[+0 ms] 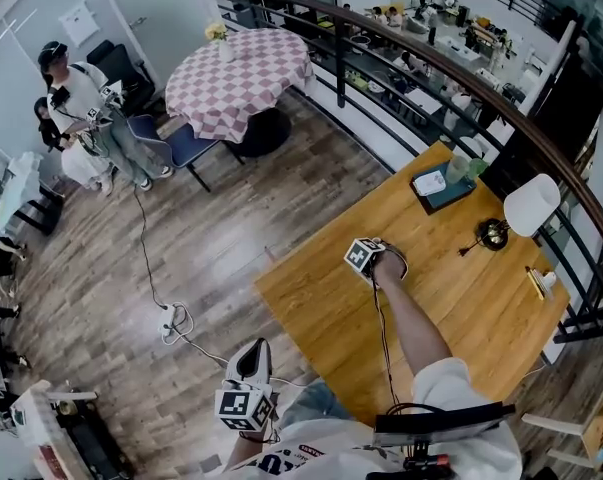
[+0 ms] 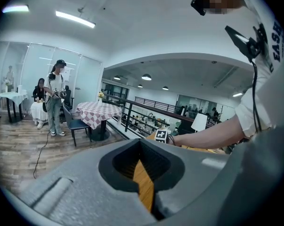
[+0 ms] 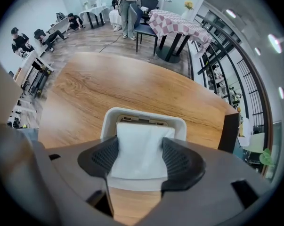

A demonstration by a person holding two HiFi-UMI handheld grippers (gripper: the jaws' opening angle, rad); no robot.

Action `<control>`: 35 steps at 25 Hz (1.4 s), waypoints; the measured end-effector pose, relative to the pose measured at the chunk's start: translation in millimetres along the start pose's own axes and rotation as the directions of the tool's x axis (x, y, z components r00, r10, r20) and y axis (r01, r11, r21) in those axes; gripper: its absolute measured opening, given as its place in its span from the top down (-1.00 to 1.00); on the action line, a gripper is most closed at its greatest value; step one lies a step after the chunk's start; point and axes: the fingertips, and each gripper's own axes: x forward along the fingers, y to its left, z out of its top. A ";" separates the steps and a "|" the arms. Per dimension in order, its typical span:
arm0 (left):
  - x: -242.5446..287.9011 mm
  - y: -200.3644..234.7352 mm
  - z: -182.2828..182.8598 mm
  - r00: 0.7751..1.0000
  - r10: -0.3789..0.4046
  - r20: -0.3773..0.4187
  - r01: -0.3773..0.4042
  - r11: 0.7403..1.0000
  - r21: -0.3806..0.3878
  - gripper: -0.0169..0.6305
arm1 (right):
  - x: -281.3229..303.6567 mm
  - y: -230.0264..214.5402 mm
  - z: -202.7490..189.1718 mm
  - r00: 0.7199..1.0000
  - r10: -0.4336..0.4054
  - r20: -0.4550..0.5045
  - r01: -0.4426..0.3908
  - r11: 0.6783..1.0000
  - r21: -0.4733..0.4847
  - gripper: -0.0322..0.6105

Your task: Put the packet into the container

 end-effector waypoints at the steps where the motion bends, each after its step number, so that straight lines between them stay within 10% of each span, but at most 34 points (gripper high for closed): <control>1: -0.6 -0.6 1.6 1.000 -0.001 0.002 0.001 1.000 0.000 0.94 | -1.7 -0.6 -0.4 1.000 -0.002 0.011 0.002 1.000 -0.007 -0.02; 12: -3.5 -18.5 23.6 0.997 -0.066 0.047 0.064 0.997 0.040 0.94 | -80.3 -17.4 0.6 0.971 -0.019 0.240 0.011 0.999 0.035 -0.15; 21: 16.5 -70.1 64.6 0.960 -0.255 0.116 0.240 0.962 0.134 0.94 | -239.5 -60.7 -46.8 0.829 -0.255 0.498 0.146 0.958 0.248 -0.16; 28: 15.9 -134.1 81.8 0.893 -0.432 0.128 0.400 0.891 0.217 0.94 | -341.0 -62.8 -163.1 0.675 -0.469 0.570 0.168 0.850 0.500 -0.16; 35: 19.3 -211.6 80.0 0.792 -0.605 0.086 0.562 0.777 0.284 0.94 | -412.5 -27.7 -316.9 0.503 -0.715 0.485 0.126 0.616 0.778 -0.16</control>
